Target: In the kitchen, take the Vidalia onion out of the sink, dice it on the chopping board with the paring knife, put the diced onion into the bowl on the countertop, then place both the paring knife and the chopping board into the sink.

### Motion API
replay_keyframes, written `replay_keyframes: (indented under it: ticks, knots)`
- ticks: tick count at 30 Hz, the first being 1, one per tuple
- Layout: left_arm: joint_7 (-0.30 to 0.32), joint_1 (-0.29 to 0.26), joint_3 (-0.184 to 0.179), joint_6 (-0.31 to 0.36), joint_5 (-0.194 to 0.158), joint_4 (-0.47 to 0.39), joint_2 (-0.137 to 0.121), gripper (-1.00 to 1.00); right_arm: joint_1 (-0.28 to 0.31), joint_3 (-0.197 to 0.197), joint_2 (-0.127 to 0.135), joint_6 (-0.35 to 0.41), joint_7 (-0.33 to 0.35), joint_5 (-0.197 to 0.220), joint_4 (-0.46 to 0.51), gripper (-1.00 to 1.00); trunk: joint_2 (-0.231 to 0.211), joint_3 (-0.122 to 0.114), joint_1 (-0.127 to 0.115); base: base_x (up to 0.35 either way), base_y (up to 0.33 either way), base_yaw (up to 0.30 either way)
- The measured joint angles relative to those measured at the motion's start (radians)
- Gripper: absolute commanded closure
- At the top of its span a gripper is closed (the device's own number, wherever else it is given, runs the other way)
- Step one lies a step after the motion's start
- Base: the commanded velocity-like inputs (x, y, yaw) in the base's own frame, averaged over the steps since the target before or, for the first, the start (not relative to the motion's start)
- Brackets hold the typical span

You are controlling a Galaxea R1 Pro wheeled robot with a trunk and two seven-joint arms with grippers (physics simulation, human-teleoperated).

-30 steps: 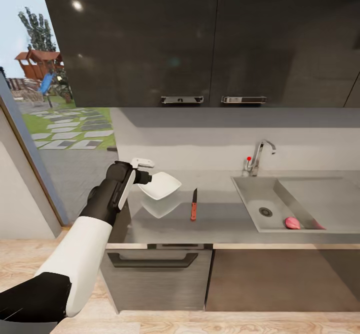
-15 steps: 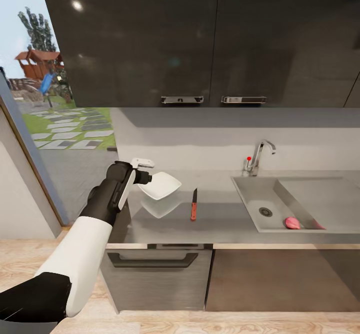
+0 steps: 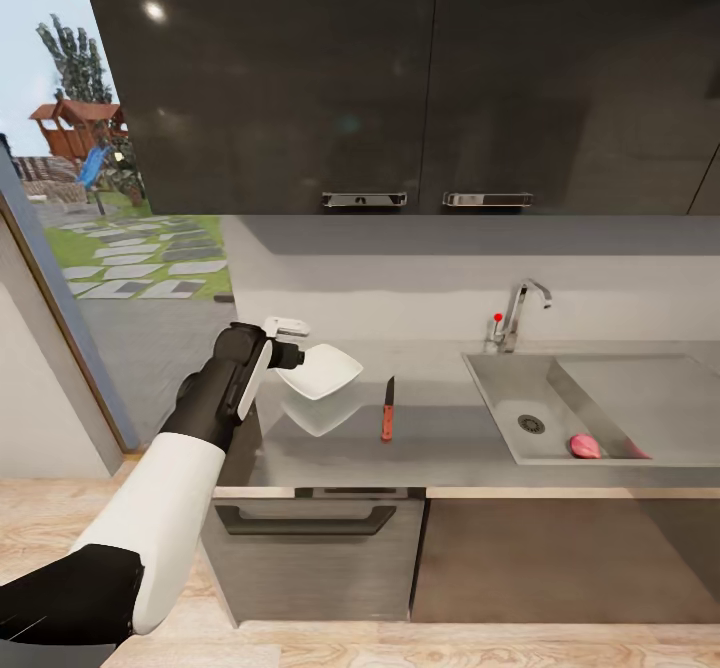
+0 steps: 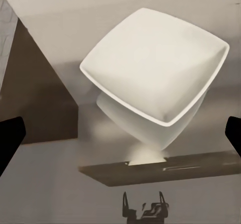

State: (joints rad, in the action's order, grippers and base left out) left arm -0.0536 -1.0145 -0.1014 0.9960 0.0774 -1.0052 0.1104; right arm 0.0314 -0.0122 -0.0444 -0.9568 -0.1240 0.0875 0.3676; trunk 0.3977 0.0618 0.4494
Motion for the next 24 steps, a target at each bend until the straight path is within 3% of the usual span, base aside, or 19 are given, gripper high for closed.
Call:
replay_keyframes:
  ticks: [13,24]
  knots:
    - [-0.002,0.000,0.003,0.003,-0.007,0.016,0.001,-1.00,0.000,0.001,0.003,0.001,0.003,0.000,-0.023,-1.00,0.000,0.000,0.000,0.025,0.000,0.000]
    - [-0.004,0.000,0.005,0.003,-0.012,0.044,0.000,-1.00,0.000,0.001,0.002,0.001,0.001,0.001,-0.083,-1.00,0.000,0.000,0.000,0.221,0.000,0.000]
